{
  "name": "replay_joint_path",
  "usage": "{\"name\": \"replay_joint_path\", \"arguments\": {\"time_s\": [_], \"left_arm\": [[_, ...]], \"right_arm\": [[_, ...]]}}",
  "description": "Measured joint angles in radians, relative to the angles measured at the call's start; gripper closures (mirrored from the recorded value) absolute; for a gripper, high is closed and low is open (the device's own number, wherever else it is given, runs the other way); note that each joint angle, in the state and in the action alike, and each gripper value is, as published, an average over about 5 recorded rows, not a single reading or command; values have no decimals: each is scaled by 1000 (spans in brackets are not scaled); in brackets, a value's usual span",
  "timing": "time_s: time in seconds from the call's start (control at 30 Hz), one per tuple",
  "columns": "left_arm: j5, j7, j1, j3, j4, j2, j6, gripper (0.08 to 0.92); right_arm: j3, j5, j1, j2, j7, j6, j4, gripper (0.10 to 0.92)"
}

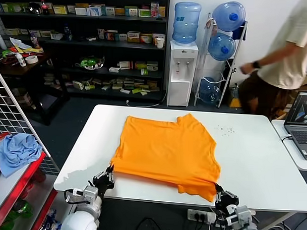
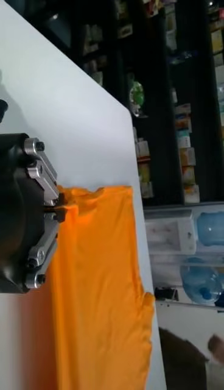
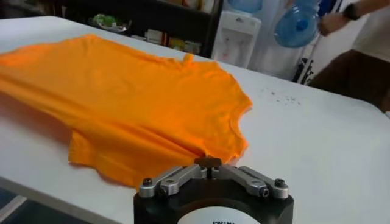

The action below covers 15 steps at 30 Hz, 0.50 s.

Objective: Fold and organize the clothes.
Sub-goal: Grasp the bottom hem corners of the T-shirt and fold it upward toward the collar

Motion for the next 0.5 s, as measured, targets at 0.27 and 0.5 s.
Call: {"name": "replay_joint_path", "arguments": {"time_s": [0.27,0.5], "left_arm": [[15,-17,87,-1,-76,24,-12,892],[24,-17,62,16,-75,22,-30,892]], "right_arm": [[14,-9,-55,-31,19,42,50,901],[4,18,17,-53,23,99,6,901]]}}
